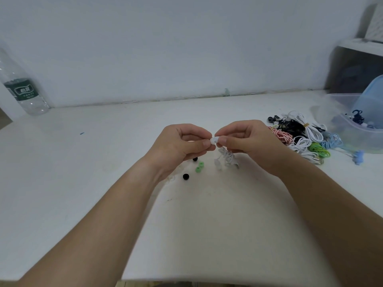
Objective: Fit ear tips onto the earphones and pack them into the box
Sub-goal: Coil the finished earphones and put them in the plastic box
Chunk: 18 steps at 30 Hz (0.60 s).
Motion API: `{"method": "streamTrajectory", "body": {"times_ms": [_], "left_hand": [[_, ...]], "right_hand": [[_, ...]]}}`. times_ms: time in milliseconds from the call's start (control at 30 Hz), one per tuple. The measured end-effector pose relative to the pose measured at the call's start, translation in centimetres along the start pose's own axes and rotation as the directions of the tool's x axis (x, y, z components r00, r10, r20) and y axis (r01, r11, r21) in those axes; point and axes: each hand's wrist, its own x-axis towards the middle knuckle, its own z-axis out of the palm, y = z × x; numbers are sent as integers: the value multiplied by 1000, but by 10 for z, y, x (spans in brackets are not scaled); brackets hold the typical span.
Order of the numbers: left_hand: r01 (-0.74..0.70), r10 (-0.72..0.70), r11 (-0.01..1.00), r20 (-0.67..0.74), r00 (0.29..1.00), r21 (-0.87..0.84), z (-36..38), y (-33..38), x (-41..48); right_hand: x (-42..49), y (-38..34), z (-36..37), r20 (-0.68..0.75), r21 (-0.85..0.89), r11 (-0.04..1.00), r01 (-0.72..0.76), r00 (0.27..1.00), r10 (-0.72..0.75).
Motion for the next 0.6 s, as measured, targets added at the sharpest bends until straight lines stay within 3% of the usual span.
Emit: {"method": "streamTrajectory", "body": {"times_ms": [267, 600], "left_hand": [[1, -2, 1000, 79, 997, 19, 1, 1, -1], [8, -8, 1000, 49, 999, 5, 4, -2, -1]], "right_hand": [[-2, -1, -1, 70, 4, 1000, 11, 998, -11], [-2, 0, 1, 47, 8, 1000, 18, 999, -18]]}}
